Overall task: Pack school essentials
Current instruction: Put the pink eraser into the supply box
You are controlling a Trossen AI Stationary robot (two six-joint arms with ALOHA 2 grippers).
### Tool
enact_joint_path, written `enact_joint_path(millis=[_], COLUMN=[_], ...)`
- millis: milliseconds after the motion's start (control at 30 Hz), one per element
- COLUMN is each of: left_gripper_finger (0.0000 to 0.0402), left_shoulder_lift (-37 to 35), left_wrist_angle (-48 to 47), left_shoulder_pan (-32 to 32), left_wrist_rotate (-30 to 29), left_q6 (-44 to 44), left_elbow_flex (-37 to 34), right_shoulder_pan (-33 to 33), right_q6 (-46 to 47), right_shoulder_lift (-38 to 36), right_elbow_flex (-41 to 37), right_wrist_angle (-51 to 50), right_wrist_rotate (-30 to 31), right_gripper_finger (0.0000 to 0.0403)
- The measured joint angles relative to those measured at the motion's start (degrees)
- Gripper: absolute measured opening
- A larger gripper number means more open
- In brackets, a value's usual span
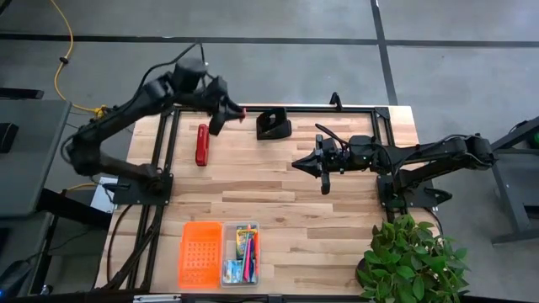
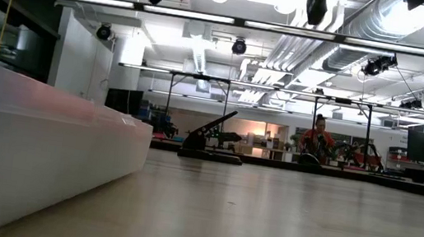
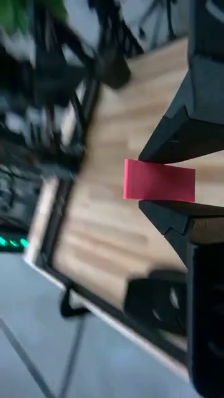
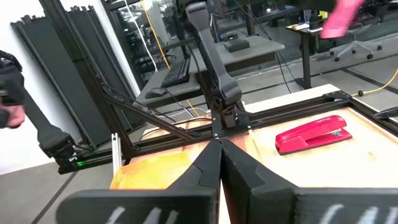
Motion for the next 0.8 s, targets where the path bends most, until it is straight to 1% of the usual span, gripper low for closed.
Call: enact_joint_path(millis=[100,233,333,467,533,633,800], left_gripper_finger=[0.0090,0.0090,0.0090,0.0090,0.0090,0.0090,0.0090], left_shoulder_lift=[-5.6,-12.5,-16.5,-20.3,-21.3,-21.8,-21.9], left_wrist_angle=[9.0,24.3,36.6,46.6,49.5,50.2,50.9], left_shoulder_pan=[-3.9,-10.2,-15.9,-22.7,-25.4,-28.1,-29.7], left_wrist_rotate=[0.1,-1.3,-5.1,-14.1,-18.1,-22.3,-25.1], left_q6=[-5.2,-13.8,-19.1,-21.5,-22.0,-22.3,-22.1], left_elbow_flex=[-7.2,-19.3,-27.8,-36.8,-39.5,-41.0,-41.1], right_shoulder_pan=[0.0,0.0,0.0,0.0,0.0,0.0,0.0], right_q6=[0.0,0.5,0.5,-0.1,-0.9,-1.0,-1.5], right_shoulder_lift=[0.0,0.0,0.0,0.0,0.0,0.0,0.0], right_elbow_flex=[0.0,0.0,0.0,0.0,0.0,0.0,0.0], right_wrist_angle=[0.0,0.0,0.4,1.7,2.2,2.6,2.6], right_wrist_rotate=[0.0,0.0,0.0,0.0,0.0,0.0,0.0], right_gripper_finger=[0.0000,0.0000,0.0000,0.0000,0.0000,0.0000,0.0000])
